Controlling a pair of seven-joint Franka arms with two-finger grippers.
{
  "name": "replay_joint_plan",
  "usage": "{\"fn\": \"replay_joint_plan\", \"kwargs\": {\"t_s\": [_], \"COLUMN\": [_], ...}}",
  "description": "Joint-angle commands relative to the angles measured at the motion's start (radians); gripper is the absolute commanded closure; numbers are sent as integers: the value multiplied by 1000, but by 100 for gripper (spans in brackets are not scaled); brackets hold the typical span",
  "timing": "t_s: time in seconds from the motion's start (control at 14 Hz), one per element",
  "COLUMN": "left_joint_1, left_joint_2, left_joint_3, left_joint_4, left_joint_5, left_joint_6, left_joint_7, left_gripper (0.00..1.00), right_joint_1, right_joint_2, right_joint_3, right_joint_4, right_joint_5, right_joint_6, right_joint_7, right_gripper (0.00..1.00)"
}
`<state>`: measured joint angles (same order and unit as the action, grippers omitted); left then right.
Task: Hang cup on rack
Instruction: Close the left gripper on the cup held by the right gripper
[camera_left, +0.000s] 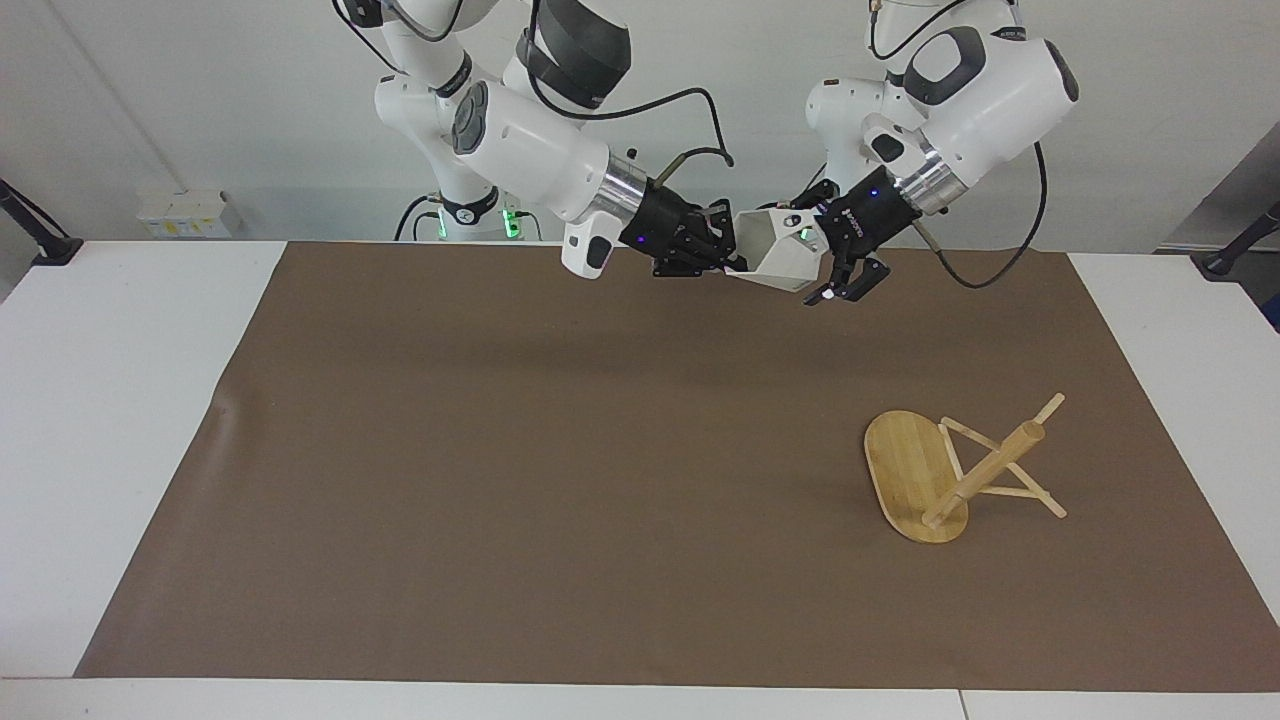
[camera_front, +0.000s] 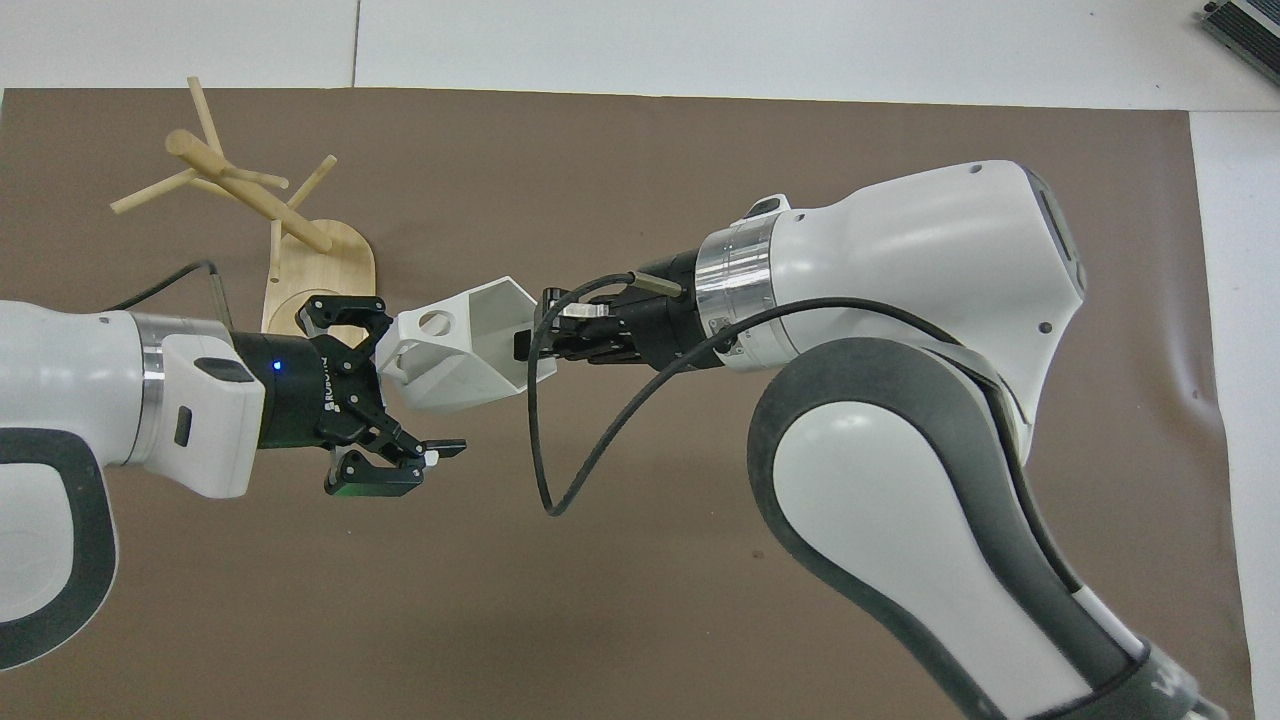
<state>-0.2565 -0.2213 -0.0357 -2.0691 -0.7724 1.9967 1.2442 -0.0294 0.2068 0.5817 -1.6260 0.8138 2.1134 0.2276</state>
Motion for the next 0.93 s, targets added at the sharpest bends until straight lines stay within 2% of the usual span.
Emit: {"fn": "replay_joint_plan", "kwargs": {"t_s": [0.0,0.86], "left_joint_1": [9,23], "left_joint_2": [0,-16], "left_joint_3": [-1,2], "left_joint_4": [15,17], "left_joint_5": [-22,-51], "left_joint_6": [-35,-62], "left_joint_7": [31,31], "left_gripper": [0,0], "right_joint_1": [-14,-14], "right_joint_2": [3,3], "right_joint_3": [10,10], "right_joint_4": [11,11], "right_joint_5": [16,18], "right_joint_6": [-16,-16], "right_joint_7": [7,9], "right_gripper": [100,100]}}
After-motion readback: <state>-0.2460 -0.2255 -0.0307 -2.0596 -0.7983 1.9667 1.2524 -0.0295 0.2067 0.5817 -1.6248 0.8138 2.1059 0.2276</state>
